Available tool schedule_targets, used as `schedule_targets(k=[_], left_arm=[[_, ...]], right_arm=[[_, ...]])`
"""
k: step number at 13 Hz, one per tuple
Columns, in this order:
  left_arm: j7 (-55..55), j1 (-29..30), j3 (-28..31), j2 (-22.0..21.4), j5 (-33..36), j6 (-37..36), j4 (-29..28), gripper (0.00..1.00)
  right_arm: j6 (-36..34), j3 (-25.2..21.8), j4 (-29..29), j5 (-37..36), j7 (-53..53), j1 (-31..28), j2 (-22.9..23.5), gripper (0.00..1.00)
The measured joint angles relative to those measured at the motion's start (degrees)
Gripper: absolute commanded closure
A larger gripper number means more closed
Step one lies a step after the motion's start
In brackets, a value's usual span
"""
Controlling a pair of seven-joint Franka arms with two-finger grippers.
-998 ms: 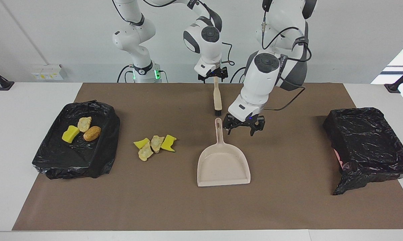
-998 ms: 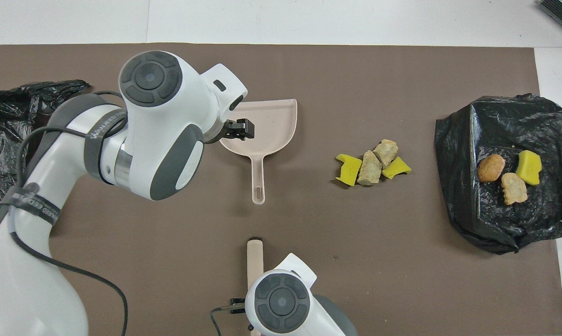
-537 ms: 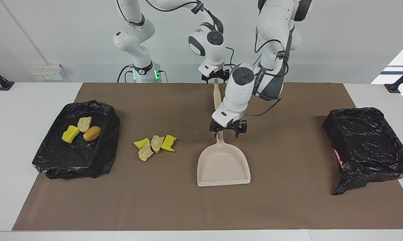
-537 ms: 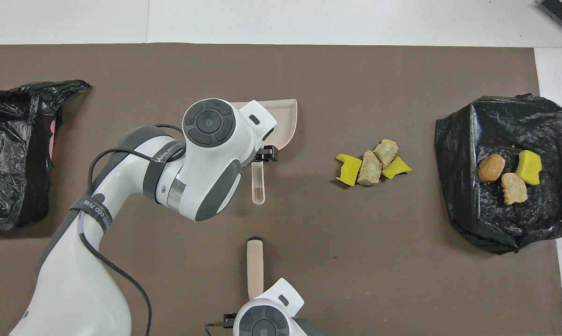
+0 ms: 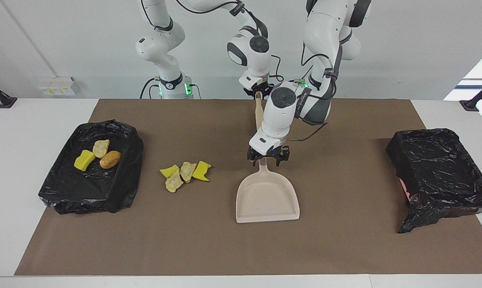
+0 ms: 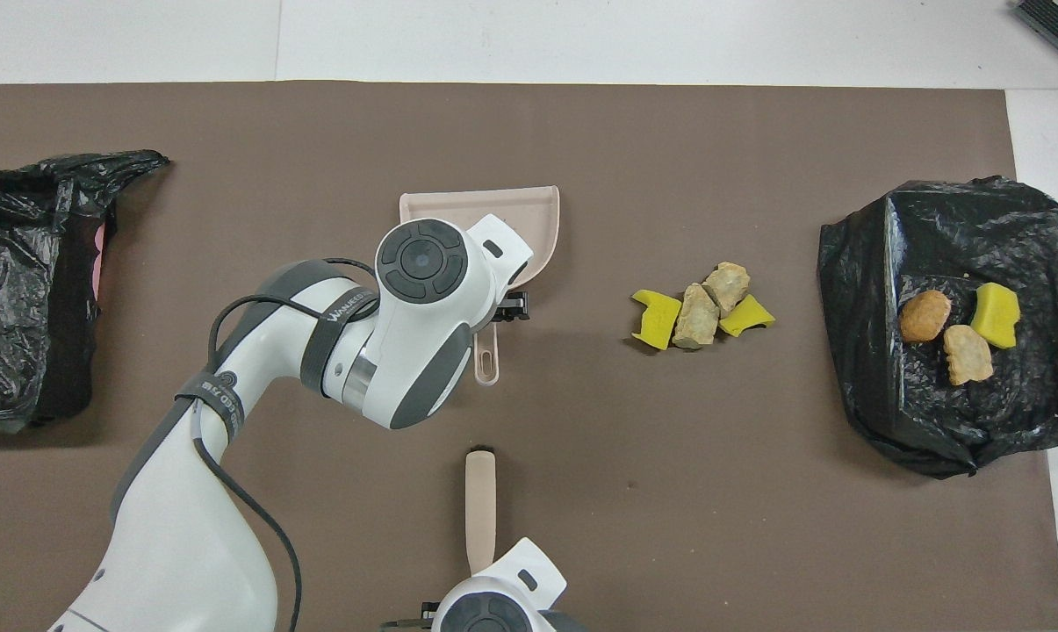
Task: Sweep and dump trash in bin
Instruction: 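Grasp the dustpan handle with the left gripper while the right gripper grasps the brush, then sweep the sponges and crumpled pieces into the dustpan with the right gripper's brush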
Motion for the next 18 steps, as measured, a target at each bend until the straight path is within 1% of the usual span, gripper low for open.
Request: schedule_targets(k=[1,3,4,5,7,9,11,13,16,18], left_arm=[[0.0,0.0,0.0,0.0,0.0,0.0,-0.3,0.44],[-0.1,-0.1,0.0,0.0,0.0,-0.1,-0.5,0.79],[-0.1,-0.1,0.0,0.0,0.0,-0.2,-0.5,0.94],[-0.1,-0.1,0.0,0.0,0.0,-0.3,-0.5,1.0],[-0.1,-0.1,0.2,-0.1,0.2,-0.2,-0.4,1.0],[0.4,-0.1,0.6,-0.4,1.3,-0.2,-0.1,1.0],[4.9,0.1,1.1,-1.4,1.6,-0.3,0.0,1.0],[9.3,0.8,1.5,-2.3,1.6,-1.0,0.0,1.0],[14.6,1.4,1.8,-2.8,1.6,-1.4,0.0,1.0],[21.7,1.9,1.8,-2.8,1.7,-3.3,0.0,1.0]], right_arm=[[0.0,0.0,0.0,0.0,0.0,0.0,0.0,1.0],[0.0,0.0,0.0,0.0,0.0,0.0,0.0,1.0],[-0.1,-0.1,0.1,0.0,0.0,-0.1,0.0,1.0],[-1.0,-0.3,0.3,0.0,0.0,-0.2,-0.1,1.0],[-5.4,-0.6,1.0,0.0,0.0,-1.6,-1.3,1.0],[-11.9,-0.7,1.4,-0.3,0.0,-3.9,-4.2,1.0],[-18.5,-0.8,1.5,-1.9,-0.4,-7.2,-7.6,1.0],[-23.2,-0.9,1.5,-4.8,-2.0,-11.6,-10.1,1.0],[-27.2,-1.1,1.9,-14.8,-6.2,-18.2,-11.2,1.0],[-27.3,-1.1,1.9,-21.5,-10.5,-22.0,-10.7,1.0]])
